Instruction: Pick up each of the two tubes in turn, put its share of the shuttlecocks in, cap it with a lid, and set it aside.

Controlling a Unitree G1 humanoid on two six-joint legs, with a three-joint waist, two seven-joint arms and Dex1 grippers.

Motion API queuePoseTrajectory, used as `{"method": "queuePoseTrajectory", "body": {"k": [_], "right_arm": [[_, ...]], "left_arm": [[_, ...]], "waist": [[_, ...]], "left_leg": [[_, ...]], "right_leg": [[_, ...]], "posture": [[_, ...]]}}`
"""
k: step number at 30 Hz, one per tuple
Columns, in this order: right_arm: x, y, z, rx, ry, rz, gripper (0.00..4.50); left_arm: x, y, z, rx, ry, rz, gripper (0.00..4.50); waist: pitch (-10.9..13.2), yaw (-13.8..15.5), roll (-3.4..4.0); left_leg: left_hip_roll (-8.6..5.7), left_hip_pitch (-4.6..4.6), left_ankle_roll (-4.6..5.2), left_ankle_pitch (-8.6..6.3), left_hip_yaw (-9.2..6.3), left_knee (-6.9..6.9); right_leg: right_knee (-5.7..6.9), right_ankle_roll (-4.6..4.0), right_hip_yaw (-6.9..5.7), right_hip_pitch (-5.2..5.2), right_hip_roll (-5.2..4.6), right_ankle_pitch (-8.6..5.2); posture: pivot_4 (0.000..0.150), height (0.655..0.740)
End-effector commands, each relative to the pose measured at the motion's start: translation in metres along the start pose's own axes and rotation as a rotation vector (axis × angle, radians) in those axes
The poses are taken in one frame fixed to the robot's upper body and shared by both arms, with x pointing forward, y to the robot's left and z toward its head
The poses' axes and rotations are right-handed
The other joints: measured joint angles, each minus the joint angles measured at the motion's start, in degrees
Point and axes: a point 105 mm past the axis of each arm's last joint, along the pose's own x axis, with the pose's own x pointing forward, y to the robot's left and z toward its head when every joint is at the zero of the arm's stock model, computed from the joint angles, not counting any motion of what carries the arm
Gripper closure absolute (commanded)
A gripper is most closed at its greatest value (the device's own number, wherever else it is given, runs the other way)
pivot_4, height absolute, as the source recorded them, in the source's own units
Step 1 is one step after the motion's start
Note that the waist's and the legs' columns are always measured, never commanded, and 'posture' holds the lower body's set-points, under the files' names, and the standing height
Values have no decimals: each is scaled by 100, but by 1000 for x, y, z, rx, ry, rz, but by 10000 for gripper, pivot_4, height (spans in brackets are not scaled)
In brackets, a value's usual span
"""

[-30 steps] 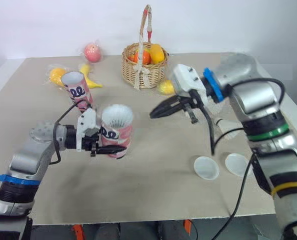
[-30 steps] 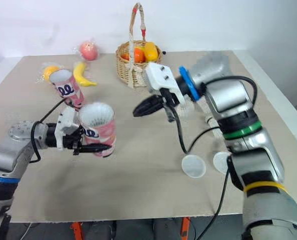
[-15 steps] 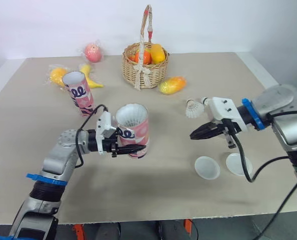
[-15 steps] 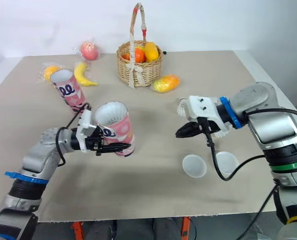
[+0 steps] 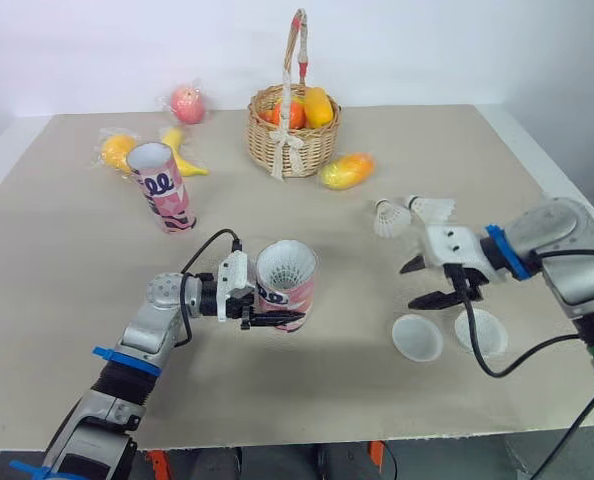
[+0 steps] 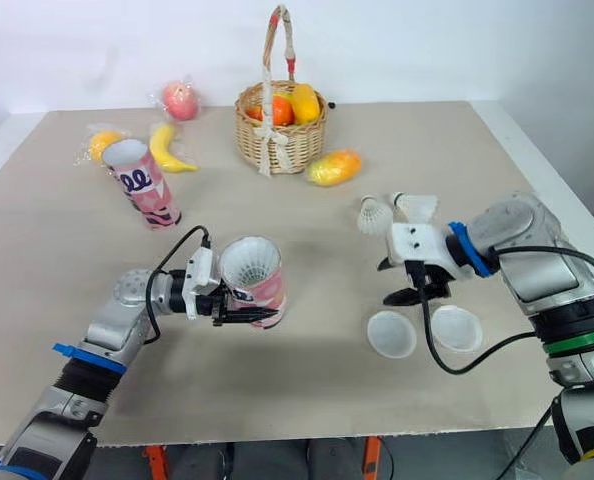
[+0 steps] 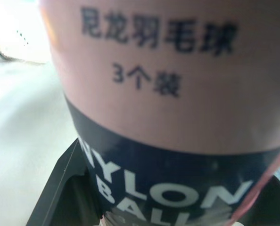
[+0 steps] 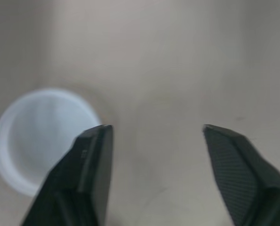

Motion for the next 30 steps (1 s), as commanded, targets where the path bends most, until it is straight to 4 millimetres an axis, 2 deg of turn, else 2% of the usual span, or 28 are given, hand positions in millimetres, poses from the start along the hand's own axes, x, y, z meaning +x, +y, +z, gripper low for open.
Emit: {"method": "queuePoseTrajectory", "body": {"k": [1, 9, 18, 19, 20, 22, 24, 25, 30], "right_arm": [[-9, 6, -6, -50, 64, 15, 14309], [-4, 8, -7, -33, 64, -3, 14309], [10, 15, -5, -43, 75, 23, 14309], [11, 13, -4, -48, 77, 17, 20796], [13, 12, -3, -52, 77, 17, 22824], [14, 12, -1, -66, 68, 31, 30132], [14, 13, 4, -82, 57, 51, 40782], [13, 14, 7, -91, 50, 59, 44324], [9, 10, 25, -114, -14, 66, 44769]], "left_arm": [[3, -8, -5, 23, 12, -42, 18263], [6, -14, -8, -13, 8, -61, 18263], [5, -9, -6, -41, -17, -26, 18263], [5, -9, -6, -46, -18, -25, 18263], [5, -9, -6, -55, -17, -28, 18263], [5, -9, -7, -72, -14, -35, 18263], [4, -9, -7, -100, -11, -40, 18263], [4, -10, -9, -122, -7, -43, 18263], [-1, -14, -21, -150, 88, -75, 18263]], "waist": [[0, 1, 0], [-1, 0, 1], [-2, 0, 3], [-2, 0, 3], [-2, 0, 3], [-2, -1, 3], [-2, -1, 3], [-2, -1, 3], [-2, -6, 3]], "left_leg": [[0, 0, 0, 0, 0, 0], [0, 7, -1, 1, 1, 5], [0, 8, -1, 1, 1, 8], [0, 8, -1, 1, 1, 10], [0, 8, -1, 1, 1, 12], [0, 11, -1, 1, 1, 13], [0, 14, -1, 1, 1, 14], [0, 15, -2, 1, 1, 14], [1, 18, -2, 1, 1, 15]], "right_leg": [[0, 1, 0, 0, 0, 0], [0, 6, 1, 10, 1, 6], [0, 7, 2, 13, 0, 6], [0, 8, 1, 16, 0, 7], [0, 10, 1, 17, 0, 7], [0, 10, 1, 19, 1, 8], [0, 11, 1, 23, 1, 8], [0, 12, 1, 23, 1, 8], [0, 12, 1, 26, 2, 9]], "posture": [[1500, 7400], [1500, 7400], [1500, 7400], [1500, 7400], [1500, 7400], [1500, 7400], [1500, 7400], [1500, 7400], [1500, 7400]]}}
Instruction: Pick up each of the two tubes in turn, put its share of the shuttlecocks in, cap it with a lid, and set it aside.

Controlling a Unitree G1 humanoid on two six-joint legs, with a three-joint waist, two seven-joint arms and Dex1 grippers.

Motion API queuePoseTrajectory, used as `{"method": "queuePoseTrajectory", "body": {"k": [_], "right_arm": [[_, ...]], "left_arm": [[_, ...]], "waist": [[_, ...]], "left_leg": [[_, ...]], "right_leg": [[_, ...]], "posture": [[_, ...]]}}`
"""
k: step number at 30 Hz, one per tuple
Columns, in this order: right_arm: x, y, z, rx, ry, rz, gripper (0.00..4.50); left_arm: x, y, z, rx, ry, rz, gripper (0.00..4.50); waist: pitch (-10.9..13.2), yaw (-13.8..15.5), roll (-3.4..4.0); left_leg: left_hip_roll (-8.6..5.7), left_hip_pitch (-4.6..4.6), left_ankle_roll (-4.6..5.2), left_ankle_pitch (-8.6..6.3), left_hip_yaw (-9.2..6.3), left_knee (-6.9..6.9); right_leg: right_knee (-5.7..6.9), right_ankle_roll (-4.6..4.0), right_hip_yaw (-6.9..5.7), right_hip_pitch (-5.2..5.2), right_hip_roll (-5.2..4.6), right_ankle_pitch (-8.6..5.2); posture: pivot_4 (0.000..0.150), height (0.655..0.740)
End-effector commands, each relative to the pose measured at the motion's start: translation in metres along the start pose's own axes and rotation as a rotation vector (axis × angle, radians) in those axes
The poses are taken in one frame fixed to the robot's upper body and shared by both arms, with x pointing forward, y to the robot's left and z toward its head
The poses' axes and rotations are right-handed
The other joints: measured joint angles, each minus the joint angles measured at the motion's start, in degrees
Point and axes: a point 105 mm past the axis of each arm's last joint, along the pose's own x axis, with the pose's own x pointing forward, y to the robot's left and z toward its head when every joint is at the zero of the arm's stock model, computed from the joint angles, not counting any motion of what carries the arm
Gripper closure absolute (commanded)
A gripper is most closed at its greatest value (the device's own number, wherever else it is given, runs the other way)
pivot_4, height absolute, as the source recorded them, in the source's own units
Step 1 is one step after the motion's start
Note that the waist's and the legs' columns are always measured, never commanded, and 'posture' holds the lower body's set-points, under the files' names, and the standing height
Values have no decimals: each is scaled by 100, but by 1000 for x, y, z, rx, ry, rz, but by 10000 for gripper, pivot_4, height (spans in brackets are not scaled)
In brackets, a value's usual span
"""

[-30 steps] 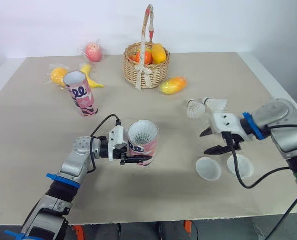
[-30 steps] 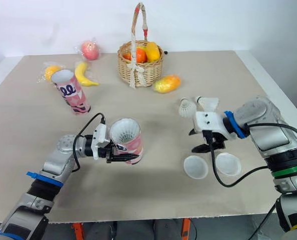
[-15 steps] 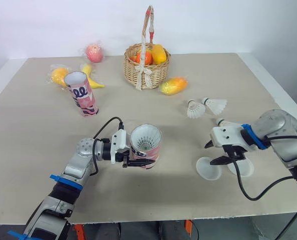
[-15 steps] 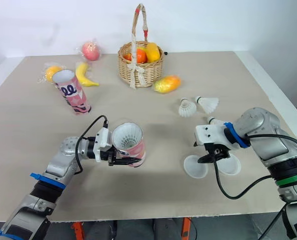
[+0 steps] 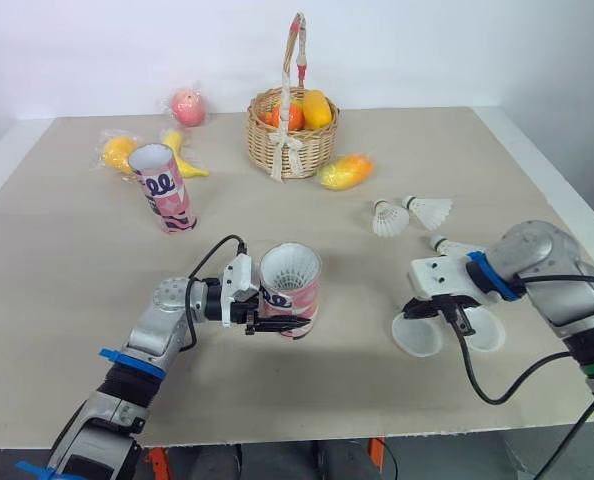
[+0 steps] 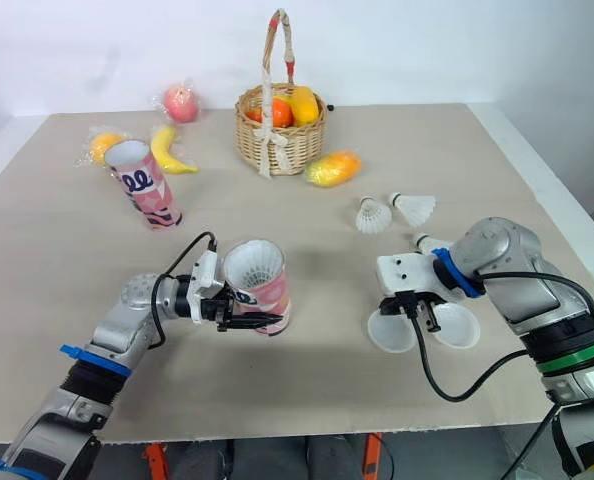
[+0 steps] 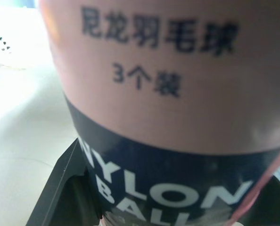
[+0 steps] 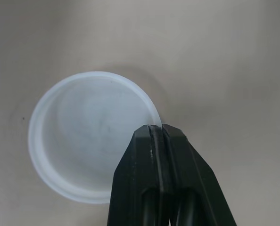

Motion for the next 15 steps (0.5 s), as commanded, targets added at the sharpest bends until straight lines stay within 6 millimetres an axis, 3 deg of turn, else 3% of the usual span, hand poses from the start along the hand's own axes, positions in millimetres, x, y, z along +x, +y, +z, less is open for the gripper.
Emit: {"method": "queuePoseTrajectory", "body": {"k": [1, 5, 11, 15], "right_arm": [[-12, -6, 25, -54, -68, -3, 44769], [-26, -12, 46, -84, -149, -23, 44769], [-65, -31, 81, -186, -234, -108, 44769], [-86, -45, 118, -276, -317, -138, 44769]], "left_arm": [[-7, -8, -22, -45, 122, -41, 18263], [-12, -9, -33, -36, 188, -50, 18263], [-12, -5, -34, -45, 178, -47, 18263], [-10, -5, -34, -61, 159, -59, 18263]], "waist": [[0, -10, 1], [-3, -22, 4], [-3, -23, 5], [-5, -32, 8]], "left_leg": [[0, 0, 0, 0, 0, 0], [2, 8, 0, 0, 0, -4], [4, 16, 2, 1, -1, -3], [5, 23, 6, 4, 1, -5]], "right_leg": [[0, -1, 0, 0, 0, 0], [0, -2, 0, 3, 3, 1], [0, 4, -2, 11, 4, -2], [0, 7, 1, 12, 5, 0]], "posture": [[1500, 7400], [1500, 7400], [1500, 7400], [1500, 7400]]}}
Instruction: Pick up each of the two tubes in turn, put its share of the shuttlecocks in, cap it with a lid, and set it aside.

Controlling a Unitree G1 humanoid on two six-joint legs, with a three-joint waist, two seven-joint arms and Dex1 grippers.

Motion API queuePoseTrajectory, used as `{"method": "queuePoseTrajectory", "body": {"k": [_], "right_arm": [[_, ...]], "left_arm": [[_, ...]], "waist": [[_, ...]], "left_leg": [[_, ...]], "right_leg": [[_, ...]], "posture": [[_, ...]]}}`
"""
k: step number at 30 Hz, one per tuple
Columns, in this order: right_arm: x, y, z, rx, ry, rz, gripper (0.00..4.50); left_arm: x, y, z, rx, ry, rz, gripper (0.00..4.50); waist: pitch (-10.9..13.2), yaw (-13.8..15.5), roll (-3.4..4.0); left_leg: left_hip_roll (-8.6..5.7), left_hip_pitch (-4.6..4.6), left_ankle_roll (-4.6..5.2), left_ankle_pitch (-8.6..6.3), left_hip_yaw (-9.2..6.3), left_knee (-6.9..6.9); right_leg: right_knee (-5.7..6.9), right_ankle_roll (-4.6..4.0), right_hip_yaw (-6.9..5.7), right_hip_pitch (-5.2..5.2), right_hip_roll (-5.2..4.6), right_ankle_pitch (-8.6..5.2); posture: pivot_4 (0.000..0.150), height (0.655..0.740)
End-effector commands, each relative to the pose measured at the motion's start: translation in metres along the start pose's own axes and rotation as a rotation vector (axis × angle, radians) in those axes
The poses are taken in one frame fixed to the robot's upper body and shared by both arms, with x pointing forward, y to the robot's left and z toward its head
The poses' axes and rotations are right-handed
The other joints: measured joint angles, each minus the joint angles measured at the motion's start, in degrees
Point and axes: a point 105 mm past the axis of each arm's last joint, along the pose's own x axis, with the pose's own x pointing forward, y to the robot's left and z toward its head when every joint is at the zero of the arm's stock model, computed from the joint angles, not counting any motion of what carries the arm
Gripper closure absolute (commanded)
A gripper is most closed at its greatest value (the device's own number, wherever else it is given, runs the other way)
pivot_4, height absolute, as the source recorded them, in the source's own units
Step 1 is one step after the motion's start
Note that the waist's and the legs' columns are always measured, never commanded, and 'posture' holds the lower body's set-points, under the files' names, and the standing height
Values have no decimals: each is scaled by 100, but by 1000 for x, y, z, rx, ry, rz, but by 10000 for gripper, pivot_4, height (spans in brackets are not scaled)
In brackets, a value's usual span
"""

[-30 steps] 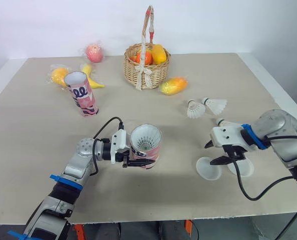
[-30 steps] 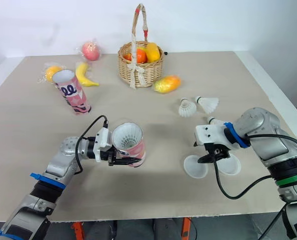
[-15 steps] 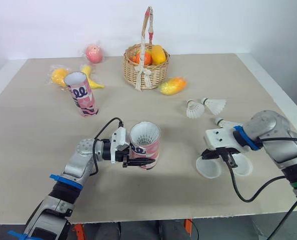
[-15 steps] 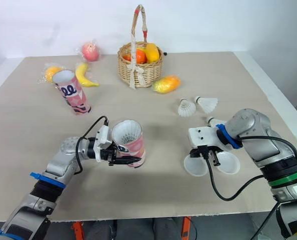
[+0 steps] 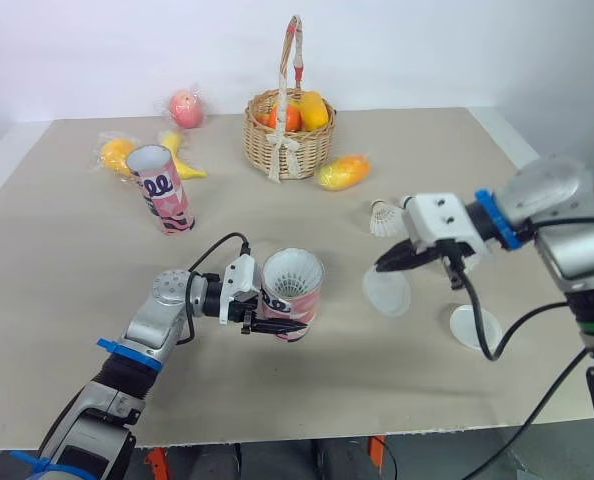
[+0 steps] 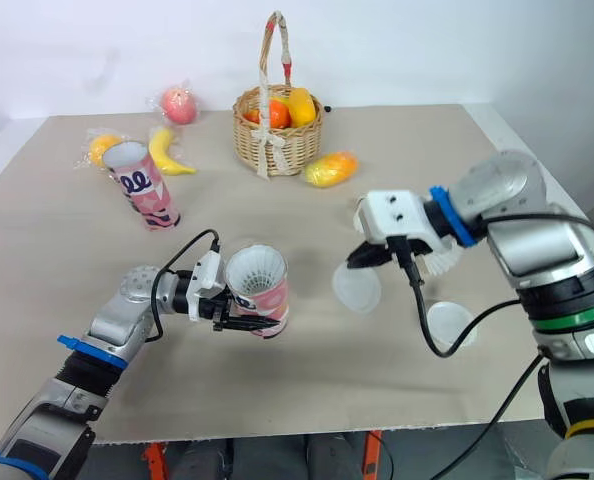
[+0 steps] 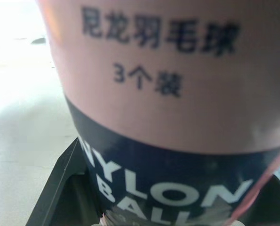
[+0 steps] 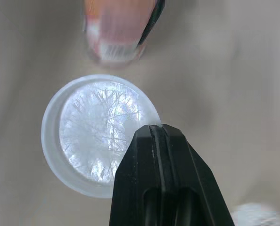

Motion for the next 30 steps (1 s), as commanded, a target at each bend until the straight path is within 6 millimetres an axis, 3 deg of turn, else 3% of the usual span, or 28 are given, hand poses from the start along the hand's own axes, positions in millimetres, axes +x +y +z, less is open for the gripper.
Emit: {"method": "queuePoseTrajectory", "body": {"k": [1, 5, 11, 19, 30], "right_arm": [[-12, -15, 37, -97, -85, 9, 44769], [-3, -24, 79, -205, -172, 73, 44769], [23, -24, 102, -356, -158, 155, 44769], [52, -28, 104, -517, -62, 188, 44769], [63, -30, 101, -579, -52, 199, 44769]], "left_arm": [[-5, -7, -30, -100, 99, -13, 18263], [-4, -6, -30, -104, 106, -31, 18263], [-6, -3, -29, -116, 116, -41, 18263], [-12, -3, -27, -135, 141, -56, 18263], [-15, -3, -25, -141, 159, -55, 18263]], "waist": [[-1, 0, 1], [-4, -10, 6], [-6, 7, 3], [-6, -6, 5], [-6, -43, 5]], "left_leg": [[1, 1, 3, 2, -1, -2], [5, 9, 8, 5, 0, -7], [4, 7, 8, 5, -2, -7], [7, 6, 9, 5, -5, -9], [15, 8, 9, 5, -8, -14]], "right_leg": [[0, 0, -2, 2, 1, 0], [1, 2, -1, 2, 5, 0], [1, 0, -3, 5, 4, 1], [4, -2, -5, 0, 9, 1], [4, -29, -5, -2, 19, 11]], "posture": [[1500, 7400], [1500, 7400], [1500, 7400], [1500, 7400], [1500, 7400]]}}
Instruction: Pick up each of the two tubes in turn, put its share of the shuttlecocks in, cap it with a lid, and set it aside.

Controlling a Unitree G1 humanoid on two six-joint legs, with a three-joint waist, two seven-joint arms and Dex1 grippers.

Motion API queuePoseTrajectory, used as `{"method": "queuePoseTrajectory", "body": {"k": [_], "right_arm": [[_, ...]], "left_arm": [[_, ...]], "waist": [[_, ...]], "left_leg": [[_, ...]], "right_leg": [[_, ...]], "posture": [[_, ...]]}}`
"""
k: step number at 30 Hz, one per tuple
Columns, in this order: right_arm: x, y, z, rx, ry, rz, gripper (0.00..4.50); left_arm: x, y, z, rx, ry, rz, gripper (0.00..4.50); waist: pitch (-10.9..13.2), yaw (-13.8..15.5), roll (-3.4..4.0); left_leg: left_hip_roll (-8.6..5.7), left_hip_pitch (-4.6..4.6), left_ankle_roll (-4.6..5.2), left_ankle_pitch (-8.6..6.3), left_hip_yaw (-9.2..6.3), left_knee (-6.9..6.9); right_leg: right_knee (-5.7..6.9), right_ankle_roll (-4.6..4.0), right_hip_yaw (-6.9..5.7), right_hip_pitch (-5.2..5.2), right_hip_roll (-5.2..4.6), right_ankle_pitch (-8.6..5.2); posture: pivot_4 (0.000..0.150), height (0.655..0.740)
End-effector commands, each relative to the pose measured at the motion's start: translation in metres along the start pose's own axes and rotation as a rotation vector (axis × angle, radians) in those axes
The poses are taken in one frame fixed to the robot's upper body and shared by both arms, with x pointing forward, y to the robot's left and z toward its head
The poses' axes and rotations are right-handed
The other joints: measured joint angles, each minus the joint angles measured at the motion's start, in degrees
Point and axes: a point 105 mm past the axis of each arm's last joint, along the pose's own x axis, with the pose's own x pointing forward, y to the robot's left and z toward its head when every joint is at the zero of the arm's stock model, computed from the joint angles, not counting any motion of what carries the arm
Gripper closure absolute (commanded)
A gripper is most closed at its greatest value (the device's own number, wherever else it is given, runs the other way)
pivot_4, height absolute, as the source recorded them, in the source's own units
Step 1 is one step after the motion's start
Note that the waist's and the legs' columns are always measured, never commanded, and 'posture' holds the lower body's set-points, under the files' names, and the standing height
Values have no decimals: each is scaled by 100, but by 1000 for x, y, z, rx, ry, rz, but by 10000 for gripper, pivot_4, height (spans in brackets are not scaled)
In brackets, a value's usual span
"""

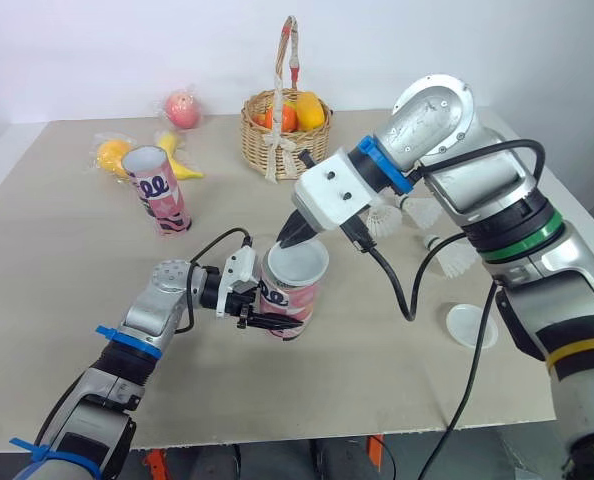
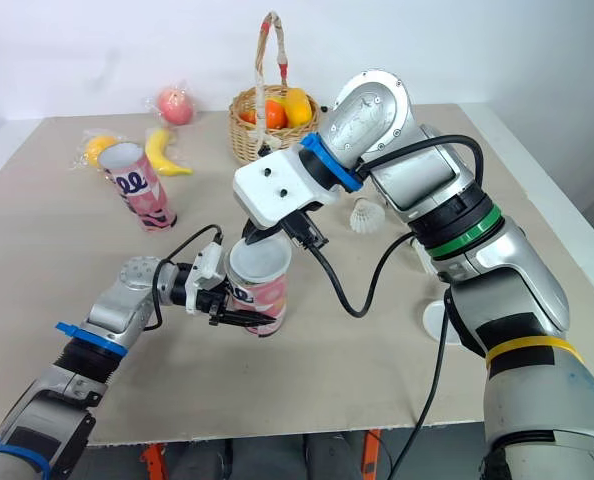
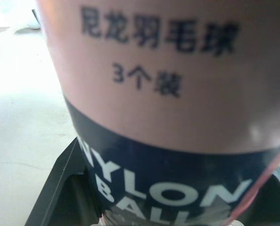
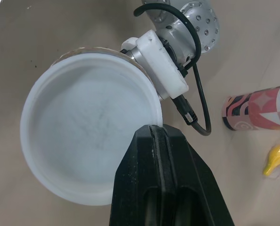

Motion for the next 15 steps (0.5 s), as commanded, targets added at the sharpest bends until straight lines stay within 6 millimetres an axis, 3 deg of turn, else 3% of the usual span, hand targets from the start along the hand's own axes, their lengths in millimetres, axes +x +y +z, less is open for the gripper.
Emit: {"method": "queuePoseTrajectory", "body": {"k": [1, 15], "right_arm": [[-3, -4, 5, -56, 17, 20, 44769], [5, -9, 16, -101, -53, 11, 44769]], "left_arm": [[-9, -7, -29, -93, 110, 1, 18263], [-15, -5, -27, -86, 110, 41, 18263]], "waist": [[0, -12, 0], [0, -56, 0]], "left_leg": [[1, 1, 0, 0, 0, 0], [10, 9, 3, 2, -1, 0]], "right_leg": [[0, -1, 0, 0, 1, 0], [5, -11, 0, 2, 12, 7]], "posture": [[1500, 7400], [1500, 7400]]}}
